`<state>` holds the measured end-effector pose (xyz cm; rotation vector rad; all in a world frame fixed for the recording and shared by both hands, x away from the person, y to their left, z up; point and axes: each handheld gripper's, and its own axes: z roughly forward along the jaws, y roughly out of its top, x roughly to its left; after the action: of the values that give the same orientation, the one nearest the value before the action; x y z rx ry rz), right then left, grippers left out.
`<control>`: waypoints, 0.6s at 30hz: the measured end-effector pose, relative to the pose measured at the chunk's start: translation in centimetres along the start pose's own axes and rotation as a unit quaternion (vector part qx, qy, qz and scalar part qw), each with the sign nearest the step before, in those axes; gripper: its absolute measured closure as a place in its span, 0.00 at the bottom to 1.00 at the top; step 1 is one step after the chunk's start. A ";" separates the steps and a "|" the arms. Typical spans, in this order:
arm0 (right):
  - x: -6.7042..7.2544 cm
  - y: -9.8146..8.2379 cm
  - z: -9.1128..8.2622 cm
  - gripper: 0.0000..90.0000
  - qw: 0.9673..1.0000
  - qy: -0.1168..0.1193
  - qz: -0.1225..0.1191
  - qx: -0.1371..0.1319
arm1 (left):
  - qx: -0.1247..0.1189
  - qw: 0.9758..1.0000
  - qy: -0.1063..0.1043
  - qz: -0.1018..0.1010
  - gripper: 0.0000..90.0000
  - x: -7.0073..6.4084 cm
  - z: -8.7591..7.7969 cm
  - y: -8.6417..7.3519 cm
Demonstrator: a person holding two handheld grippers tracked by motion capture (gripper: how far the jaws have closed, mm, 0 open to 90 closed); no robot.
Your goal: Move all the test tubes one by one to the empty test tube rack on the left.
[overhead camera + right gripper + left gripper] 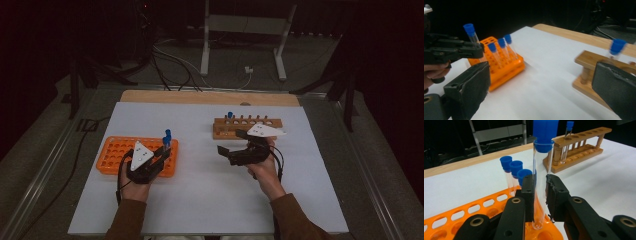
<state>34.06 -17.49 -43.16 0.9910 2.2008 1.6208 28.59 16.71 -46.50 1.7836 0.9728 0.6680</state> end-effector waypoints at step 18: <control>-1.9 -1.7 -3.9 0.03 0.999 -0.035 0.005 -0.002 | -0.006 1.000 0.005 0.007 0.87 0.0 1.3 -0.9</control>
<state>32.62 -21.92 -43.69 1.0434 2.1504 1.5686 29.33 16.32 -47.88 1.7794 0.9622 0.6912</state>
